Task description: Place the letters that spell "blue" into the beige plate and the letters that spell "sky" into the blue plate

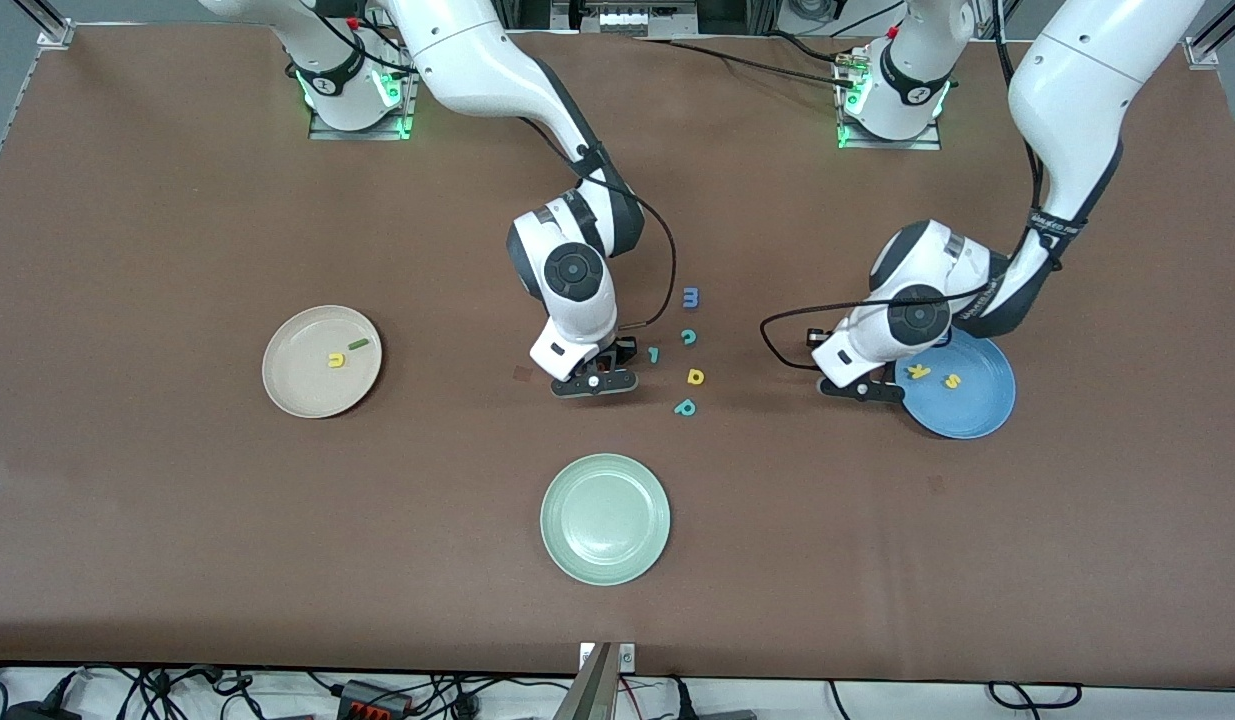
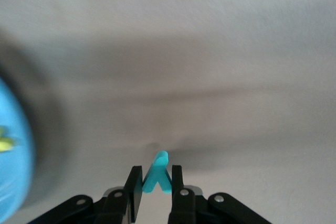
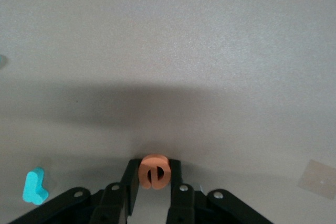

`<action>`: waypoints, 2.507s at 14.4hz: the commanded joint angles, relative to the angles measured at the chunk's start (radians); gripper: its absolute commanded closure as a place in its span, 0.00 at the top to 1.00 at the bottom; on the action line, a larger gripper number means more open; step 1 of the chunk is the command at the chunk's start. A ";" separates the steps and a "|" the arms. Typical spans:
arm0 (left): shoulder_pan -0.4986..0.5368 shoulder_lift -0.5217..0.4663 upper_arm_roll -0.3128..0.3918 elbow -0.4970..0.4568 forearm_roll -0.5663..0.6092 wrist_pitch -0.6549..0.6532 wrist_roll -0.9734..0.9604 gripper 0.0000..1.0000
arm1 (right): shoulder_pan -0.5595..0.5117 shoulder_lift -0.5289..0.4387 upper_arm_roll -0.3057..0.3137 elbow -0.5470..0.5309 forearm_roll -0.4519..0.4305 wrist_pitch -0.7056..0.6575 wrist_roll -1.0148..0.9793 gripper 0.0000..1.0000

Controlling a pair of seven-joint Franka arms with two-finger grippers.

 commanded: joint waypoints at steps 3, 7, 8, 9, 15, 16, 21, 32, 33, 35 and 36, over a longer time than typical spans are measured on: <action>0.043 -0.017 0.001 0.145 0.030 -0.205 0.154 0.11 | -0.068 -0.068 -0.015 -0.003 0.011 -0.057 -0.022 0.17; 0.168 -0.017 0.006 0.139 0.097 -0.207 0.303 0.11 | -0.191 -0.138 -0.070 -0.011 0.010 -0.290 -0.117 0.17; 0.182 -0.017 0.007 0.134 0.098 -0.209 0.305 0.11 | -0.222 -0.142 -0.102 -0.013 0.010 -0.344 -0.184 0.17; 0.202 -0.018 0.007 0.122 0.098 -0.209 0.305 0.17 | -0.245 -0.142 -0.130 -0.020 0.010 -0.387 -0.233 0.17; 0.219 -0.030 -0.025 0.146 0.096 -0.270 0.294 1.00 | -0.287 -0.160 -0.269 -0.201 0.011 -0.472 -0.491 0.18; 0.219 -0.033 -0.036 0.160 0.096 -0.279 0.294 1.00 | -0.287 -0.165 -0.286 -0.223 0.011 -0.478 -0.520 0.18; 0.222 -0.060 -0.106 0.379 0.094 -0.550 0.304 1.00 | -0.300 -0.165 -0.351 -0.356 0.011 -0.415 -0.717 0.18; 0.219 -0.142 -0.136 0.800 -0.049 -0.887 0.304 1.00 | -0.206 -0.237 -0.349 -0.324 0.107 -0.400 -0.694 1.00; 0.184 -0.221 -0.025 0.779 -0.158 -0.871 0.322 1.00 | -0.164 -0.235 -0.348 -0.320 0.150 -0.400 -0.670 1.00; 0.048 -0.315 0.201 0.694 -0.275 -0.816 0.343 1.00 | -0.075 -0.235 -0.348 -0.318 0.180 -0.375 -0.666 1.00; -0.003 -0.351 0.267 0.665 -0.309 -0.781 0.378 1.00 | -0.029 -0.234 -0.345 -0.318 0.186 -0.343 -0.665 1.00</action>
